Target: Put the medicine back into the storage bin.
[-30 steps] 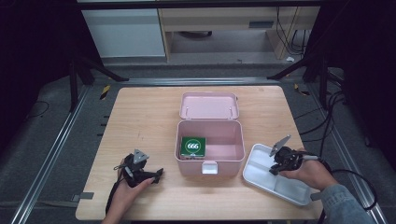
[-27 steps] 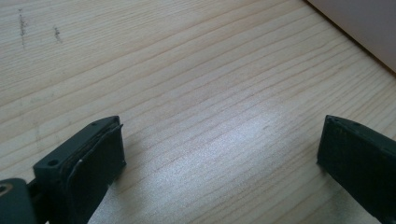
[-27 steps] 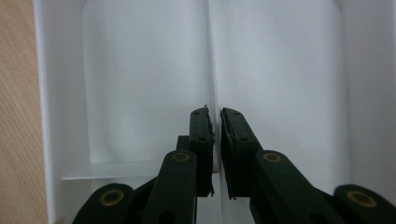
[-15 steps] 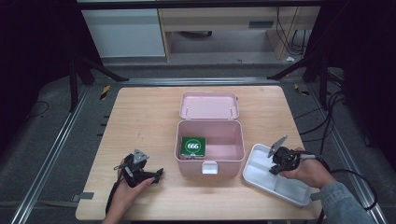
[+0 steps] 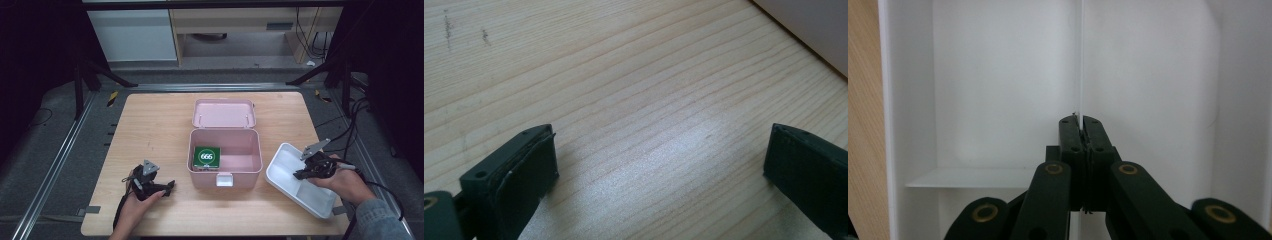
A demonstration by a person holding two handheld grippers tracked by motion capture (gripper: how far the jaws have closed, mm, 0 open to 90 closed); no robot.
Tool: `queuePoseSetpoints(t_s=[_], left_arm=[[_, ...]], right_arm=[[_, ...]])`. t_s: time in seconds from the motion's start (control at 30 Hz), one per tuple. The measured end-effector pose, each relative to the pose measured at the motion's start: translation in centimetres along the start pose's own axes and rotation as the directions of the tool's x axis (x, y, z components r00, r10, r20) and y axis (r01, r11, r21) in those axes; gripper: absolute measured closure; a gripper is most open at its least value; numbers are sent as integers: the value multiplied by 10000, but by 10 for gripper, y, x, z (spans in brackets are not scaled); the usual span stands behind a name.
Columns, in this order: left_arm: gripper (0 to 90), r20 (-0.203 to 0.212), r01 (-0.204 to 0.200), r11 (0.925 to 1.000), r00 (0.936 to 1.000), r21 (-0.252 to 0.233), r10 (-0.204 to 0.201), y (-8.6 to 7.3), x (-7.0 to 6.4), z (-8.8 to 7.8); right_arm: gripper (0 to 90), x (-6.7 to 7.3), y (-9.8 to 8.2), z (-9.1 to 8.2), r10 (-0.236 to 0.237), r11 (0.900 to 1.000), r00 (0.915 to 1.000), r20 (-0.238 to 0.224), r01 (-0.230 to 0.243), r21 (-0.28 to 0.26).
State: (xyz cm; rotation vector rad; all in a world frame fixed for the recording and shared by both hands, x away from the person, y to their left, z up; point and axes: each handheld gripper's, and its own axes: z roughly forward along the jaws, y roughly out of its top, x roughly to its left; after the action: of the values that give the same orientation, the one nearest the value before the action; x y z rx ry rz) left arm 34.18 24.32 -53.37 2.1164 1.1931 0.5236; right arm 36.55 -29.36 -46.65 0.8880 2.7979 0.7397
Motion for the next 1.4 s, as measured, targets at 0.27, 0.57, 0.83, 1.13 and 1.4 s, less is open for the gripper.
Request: queuePoseSetpoints(t_s=[0.27, 0.57, 0.83, 1.13, 1.4], left_arm=[[0, -1, -7, 10000, 10000, 1, 7, 0, 0, 0], [0, 0, 0, 10000, 10000, -1, 0, 0, 0, 0], [0, -10, -8, 10000, 10000, -6, 8, 0, 0, 0], [0, -8, 0, 10000, 10000, -13, 0, 0, 0, 0], [0, -9, 2, 10000, 10000, -13, -2, 0, 0, 0]], right_arm=[[899, -6, 11, -26, -17, 9982, 9994, 347, 38, -604], [899, -8, 41, -59, -563, 9937, 9960, 688, 626, -927], [899, -4, 79, -88, -1181, 9845, 9885, 947, 1290, -1190], [899, 10, 134, -89, -2327, 9687, 9687, 866, 2388, -682], [900, 27, 176, -77, -3133, 9491, 9483, 513, 3145, -159]])
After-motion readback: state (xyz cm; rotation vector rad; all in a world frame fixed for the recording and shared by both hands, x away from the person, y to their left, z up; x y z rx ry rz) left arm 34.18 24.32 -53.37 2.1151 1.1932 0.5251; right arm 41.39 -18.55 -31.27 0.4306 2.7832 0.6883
